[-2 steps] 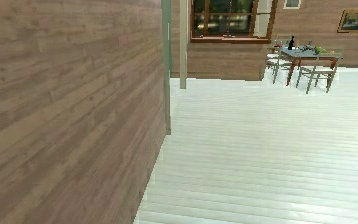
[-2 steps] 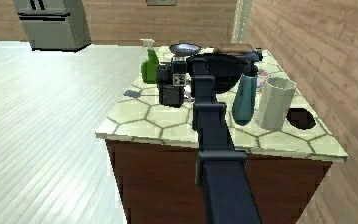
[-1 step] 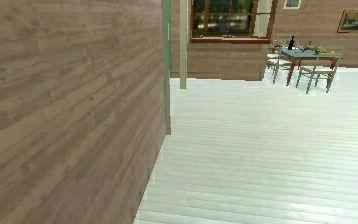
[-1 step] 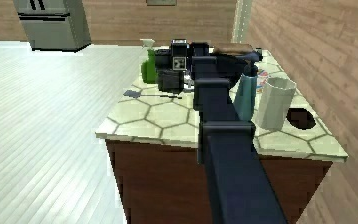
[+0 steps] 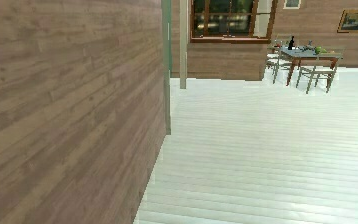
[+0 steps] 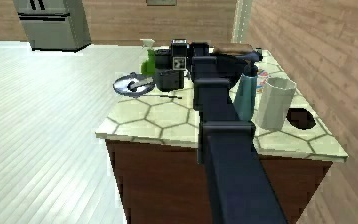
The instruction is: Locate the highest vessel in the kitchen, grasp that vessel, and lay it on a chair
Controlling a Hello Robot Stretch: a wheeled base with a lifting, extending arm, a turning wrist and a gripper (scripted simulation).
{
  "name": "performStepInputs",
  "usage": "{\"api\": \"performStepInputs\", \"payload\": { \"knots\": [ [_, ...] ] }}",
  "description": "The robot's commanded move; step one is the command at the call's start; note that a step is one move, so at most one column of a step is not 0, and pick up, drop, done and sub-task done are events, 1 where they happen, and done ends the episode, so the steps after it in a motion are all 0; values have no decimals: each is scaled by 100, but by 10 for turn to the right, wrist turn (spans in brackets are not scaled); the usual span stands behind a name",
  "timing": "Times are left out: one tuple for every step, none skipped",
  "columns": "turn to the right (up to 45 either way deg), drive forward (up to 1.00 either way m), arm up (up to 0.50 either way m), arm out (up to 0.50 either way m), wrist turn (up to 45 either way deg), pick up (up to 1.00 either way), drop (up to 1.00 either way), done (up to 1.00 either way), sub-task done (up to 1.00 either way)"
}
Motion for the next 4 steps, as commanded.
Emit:
{"api": "performStepInputs", "payload": {
  "knots": [
    [0,0,0,0,-450,0,0,0,0],
    [0,0,0,0,-450,0,0,0,0],
    [0,0,0,0,-150,0,0,0,0],
    [0,0,0,-36,0,0,0,0,0]
  ]
}}
